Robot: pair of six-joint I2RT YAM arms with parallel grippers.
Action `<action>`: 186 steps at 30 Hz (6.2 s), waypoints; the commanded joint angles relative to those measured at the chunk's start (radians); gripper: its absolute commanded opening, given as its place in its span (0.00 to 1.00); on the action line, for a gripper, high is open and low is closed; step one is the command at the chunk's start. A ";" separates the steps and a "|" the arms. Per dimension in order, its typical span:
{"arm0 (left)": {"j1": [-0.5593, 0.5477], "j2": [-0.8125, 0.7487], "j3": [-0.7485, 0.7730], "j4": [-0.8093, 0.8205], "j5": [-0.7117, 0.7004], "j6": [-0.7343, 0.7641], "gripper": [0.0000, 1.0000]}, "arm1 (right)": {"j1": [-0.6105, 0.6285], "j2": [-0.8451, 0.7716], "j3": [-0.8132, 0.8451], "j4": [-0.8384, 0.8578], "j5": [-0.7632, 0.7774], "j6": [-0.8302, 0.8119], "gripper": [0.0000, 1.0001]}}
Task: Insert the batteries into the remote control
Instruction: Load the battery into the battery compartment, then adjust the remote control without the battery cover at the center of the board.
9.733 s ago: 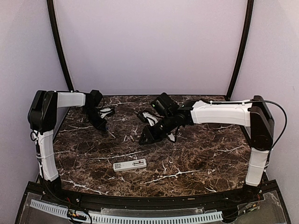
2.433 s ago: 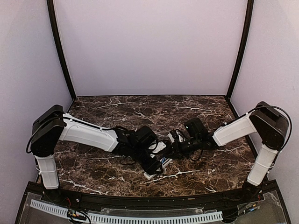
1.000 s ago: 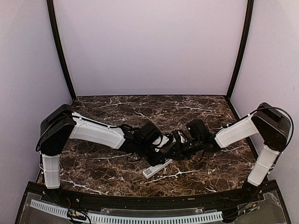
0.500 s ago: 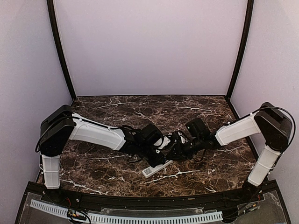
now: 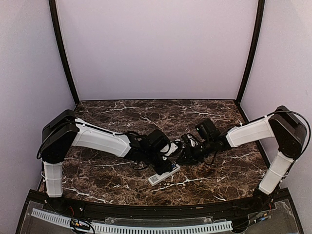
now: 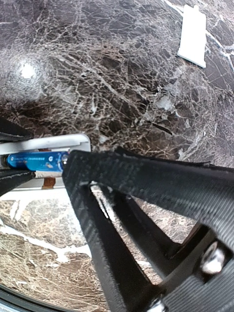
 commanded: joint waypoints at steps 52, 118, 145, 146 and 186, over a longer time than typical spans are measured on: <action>-0.009 0.067 -0.023 -0.119 -0.015 0.037 0.13 | 0.088 0.091 -0.025 0.133 -0.012 0.043 0.03; -0.008 0.074 -0.036 -0.133 -0.020 0.036 0.17 | 0.081 0.100 -0.014 0.097 -0.016 -0.024 0.02; -0.009 0.081 -0.053 -0.123 -0.039 0.044 0.00 | -0.027 -0.094 0.030 -0.050 -0.021 -0.064 0.07; -0.009 0.081 -0.055 -0.122 -0.036 0.044 0.00 | -0.036 -0.106 0.031 -0.064 -0.017 -0.073 0.08; 0.044 -0.348 -0.232 -0.066 -0.068 0.073 0.45 | -0.113 0.057 0.504 -0.546 0.031 -0.752 0.48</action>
